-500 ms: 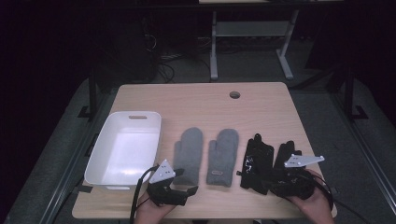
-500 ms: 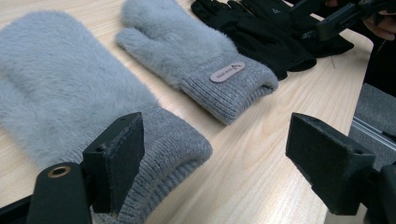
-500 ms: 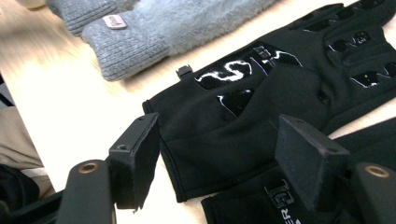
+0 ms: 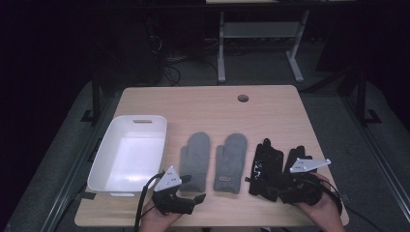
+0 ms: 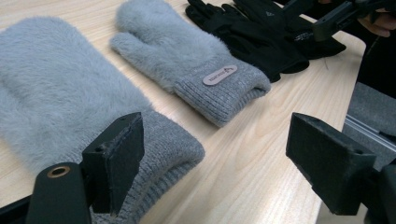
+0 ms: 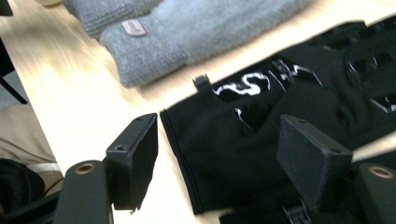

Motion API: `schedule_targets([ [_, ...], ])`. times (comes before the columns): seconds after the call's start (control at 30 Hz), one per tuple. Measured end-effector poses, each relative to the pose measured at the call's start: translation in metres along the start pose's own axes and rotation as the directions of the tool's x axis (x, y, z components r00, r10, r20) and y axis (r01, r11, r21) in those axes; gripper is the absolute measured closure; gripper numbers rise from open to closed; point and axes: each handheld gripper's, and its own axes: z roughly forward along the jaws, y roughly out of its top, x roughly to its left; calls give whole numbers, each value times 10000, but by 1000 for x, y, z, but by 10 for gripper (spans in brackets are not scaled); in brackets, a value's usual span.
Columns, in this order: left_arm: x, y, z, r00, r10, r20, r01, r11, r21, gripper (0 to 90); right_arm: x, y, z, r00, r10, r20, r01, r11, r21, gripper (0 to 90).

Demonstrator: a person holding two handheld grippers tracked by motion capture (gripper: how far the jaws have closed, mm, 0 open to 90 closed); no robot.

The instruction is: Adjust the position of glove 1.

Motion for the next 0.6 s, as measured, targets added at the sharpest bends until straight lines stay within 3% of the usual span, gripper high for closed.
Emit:
schedule_targets([
  [0.2,0,0,-1,10000,56,-71,-56,10000,-8,193,5,18,4,9985,-523,-152,526,9985,167,294],
  [0.6,1,0,-2,10000,7,-78,-8,10000,-54,192,11,49,12,9941,-867,-646,908,9938,639,300],
])
